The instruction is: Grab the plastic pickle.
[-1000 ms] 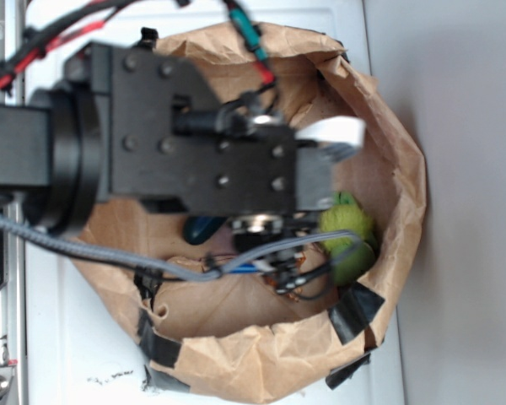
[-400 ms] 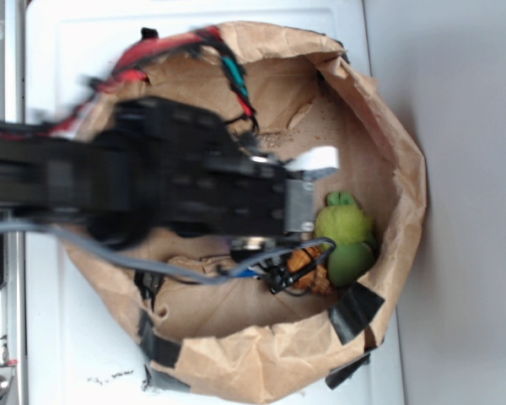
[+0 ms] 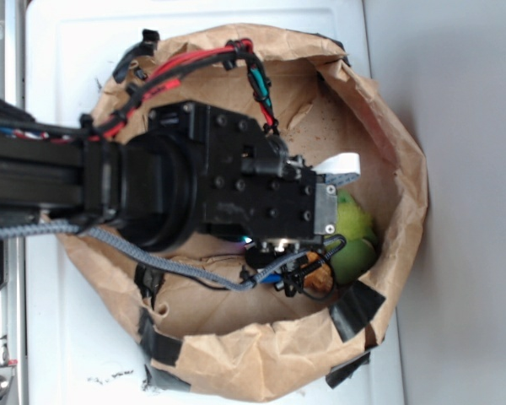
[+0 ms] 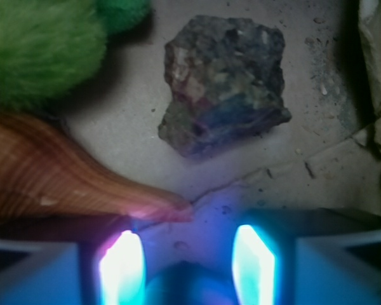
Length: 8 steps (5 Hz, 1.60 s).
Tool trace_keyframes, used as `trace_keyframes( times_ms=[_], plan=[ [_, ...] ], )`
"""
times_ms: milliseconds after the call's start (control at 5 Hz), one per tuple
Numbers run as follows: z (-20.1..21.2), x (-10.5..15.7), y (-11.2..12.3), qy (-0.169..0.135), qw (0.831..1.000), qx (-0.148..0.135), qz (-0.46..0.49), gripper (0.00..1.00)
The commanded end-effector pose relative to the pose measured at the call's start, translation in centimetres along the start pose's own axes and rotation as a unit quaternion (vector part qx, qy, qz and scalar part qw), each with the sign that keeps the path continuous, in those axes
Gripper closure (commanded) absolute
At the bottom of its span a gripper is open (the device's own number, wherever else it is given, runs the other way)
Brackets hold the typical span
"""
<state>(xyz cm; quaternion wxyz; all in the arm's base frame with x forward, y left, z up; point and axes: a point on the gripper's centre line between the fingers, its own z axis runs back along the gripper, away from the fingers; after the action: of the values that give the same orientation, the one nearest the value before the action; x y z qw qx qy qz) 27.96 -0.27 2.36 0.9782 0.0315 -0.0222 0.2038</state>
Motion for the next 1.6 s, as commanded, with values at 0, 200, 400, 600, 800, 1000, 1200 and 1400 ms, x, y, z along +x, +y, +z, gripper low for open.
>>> trace_keyframes(
  times_ms=[0, 200, 400, 600, 800, 1000, 1200, 1400],
  plan=[
    [3.4, 1.8, 1.9, -0.050, 0.998, -0.037, -0.002, 1.00],
    [6.4, 1.9, 2.1, -0.068, 0.995, -0.076, -0.016, 1.00],
    [8.6, 2.0, 2.6, -0.074, 0.992, -0.102, -0.020, 1.00],
    [8.7, 1.3, 3.6, -0.075, 0.991, -0.088, -0.069, 0.00],
    [6.7, 0.3, 3.9, -0.096, 0.980, -0.046, -0.166, 0.00],
    [5.2, -0.3, 3.6, -0.101, 0.971, -0.016, -0.218, 0.00],
    [4.2, -0.8, 3.7, -0.103, 0.966, 0.000, -0.237, 0.00],
    [3.4, -0.5, 4.7, -0.091, 0.961, 0.011, -0.261, 0.00]
  ],
)
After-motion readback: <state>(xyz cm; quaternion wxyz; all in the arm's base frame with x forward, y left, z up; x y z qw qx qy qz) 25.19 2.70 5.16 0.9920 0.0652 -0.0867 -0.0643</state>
